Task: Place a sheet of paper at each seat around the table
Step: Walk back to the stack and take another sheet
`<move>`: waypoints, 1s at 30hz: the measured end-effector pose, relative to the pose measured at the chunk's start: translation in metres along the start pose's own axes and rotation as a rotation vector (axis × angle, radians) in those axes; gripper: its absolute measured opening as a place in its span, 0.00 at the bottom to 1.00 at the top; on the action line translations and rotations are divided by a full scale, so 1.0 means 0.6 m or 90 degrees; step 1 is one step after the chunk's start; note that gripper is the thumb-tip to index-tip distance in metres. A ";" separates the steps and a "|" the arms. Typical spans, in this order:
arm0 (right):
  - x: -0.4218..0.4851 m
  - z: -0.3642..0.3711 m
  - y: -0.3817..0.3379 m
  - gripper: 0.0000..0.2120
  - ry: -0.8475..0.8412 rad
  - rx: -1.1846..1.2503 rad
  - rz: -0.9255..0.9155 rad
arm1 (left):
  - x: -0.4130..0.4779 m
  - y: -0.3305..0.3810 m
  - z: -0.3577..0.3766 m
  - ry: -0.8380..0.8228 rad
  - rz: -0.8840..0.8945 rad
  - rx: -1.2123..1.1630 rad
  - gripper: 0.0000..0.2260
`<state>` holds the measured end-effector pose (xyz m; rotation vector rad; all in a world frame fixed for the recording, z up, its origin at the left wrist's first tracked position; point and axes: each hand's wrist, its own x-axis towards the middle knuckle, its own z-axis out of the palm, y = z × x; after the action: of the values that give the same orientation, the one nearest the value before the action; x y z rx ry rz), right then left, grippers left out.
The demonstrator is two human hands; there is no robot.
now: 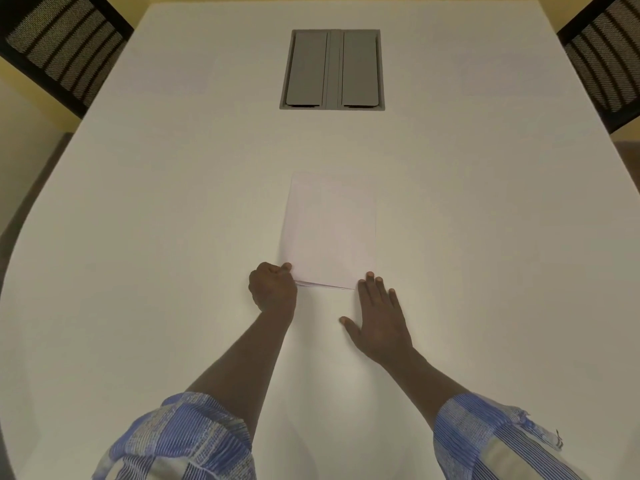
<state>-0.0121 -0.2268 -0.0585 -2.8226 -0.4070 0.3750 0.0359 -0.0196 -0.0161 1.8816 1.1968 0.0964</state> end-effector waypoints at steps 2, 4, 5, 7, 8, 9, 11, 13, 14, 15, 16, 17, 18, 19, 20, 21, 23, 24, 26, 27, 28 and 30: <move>0.001 -0.001 -0.001 0.41 -0.001 -0.002 0.003 | -0.005 0.001 -0.002 -0.012 0.006 0.012 0.09; 0.002 -0.002 -0.002 0.41 0.003 -0.004 0.003 | -0.015 0.005 -0.002 -0.014 0.029 0.036 0.08; 0.002 -0.003 -0.002 0.41 0.006 -0.003 0.003 | -0.021 0.008 -0.003 -0.009 0.044 0.042 0.09; 0.003 -0.005 -0.002 0.41 0.012 0.000 0.004 | -0.031 0.013 -0.005 0.003 0.077 0.044 0.11; 0.004 -0.006 -0.002 0.41 0.009 -0.001 0.005 | -0.034 0.015 -0.007 0.008 0.094 0.054 0.10; 0.004 -0.006 -0.002 0.41 0.005 -0.002 0.007 | -0.036 0.017 -0.009 0.011 0.109 0.068 0.08; 0.005 -0.006 -0.002 0.42 0.003 0.001 0.012 | -0.038 0.021 -0.013 0.018 0.125 0.081 0.06; 0.005 -0.008 -0.004 0.42 0.001 0.010 0.018 | -0.038 0.029 -0.016 0.013 0.117 0.058 0.09; 0.007 -0.011 -0.007 0.43 0.003 0.020 0.024 | -0.040 0.034 -0.018 0.006 0.110 0.040 0.10; 0.008 -0.016 -0.010 0.44 0.006 0.034 0.035 | -0.042 0.040 -0.019 -0.002 0.104 0.022 0.11; 0.011 -0.024 -0.015 0.45 0.008 0.046 0.050 | -0.046 0.046 -0.021 -0.010 0.102 0.003 0.11; 0.014 -0.033 -0.021 0.46 0.015 0.051 0.063 | -0.051 0.054 -0.022 -0.018 0.101 -0.018 0.12; 0.018 -0.046 -0.028 0.47 0.029 0.051 0.070 | -0.058 0.063 -0.024 -0.027 0.102 -0.042 0.13; 0.022 -0.060 -0.037 0.48 0.051 0.051 0.071 | -0.066 0.073 -0.027 -0.036 0.108 -0.068 0.13; 0.026 -0.077 -0.048 0.47 0.076 0.056 0.065 | -0.076 0.083 -0.029 -0.045 0.119 -0.092 0.14; 0.029 -0.096 -0.059 0.45 0.102 0.067 0.056 | -0.087 0.093 -0.033 -0.054 0.131 -0.114 0.14; 0.034 -0.138 -0.083 0.38 0.168 0.102 0.040 | -0.111 0.117 -0.045 -0.078 0.155 -0.158 0.14; 0.036 -0.160 -0.094 0.33 0.210 0.119 0.032 | -0.123 0.130 -0.053 -0.092 0.167 -0.176 0.14; 0.035 -0.204 -0.110 0.21 0.312 0.137 0.008 | -0.147 0.159 -0.070 -0.120 0.190 -0.202 0.15; 0.032 -0.225 -0.115 0.15 0.367 0.138 -0.003 | -0.159 0.176 -0.081 -0.132 0.199 -0.215 0.15; 0.027 -0.247 -0.118 0.09 0.413 0.133 -0.011 | -0.171 0.193 -0.092 -0.140 0.206 -0.230 0.15; 0.013 -0.295 -0.117 0.03 0.462 0.119 -0.019 | -0.197 0.227 -0.120 -0.144 0.225 -0.262 0.13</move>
<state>0.0296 -0.1988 0.1254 -2.5329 -0.2317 -0.5784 0.0329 -0.0848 0.1668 1.6640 0.6250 0.2914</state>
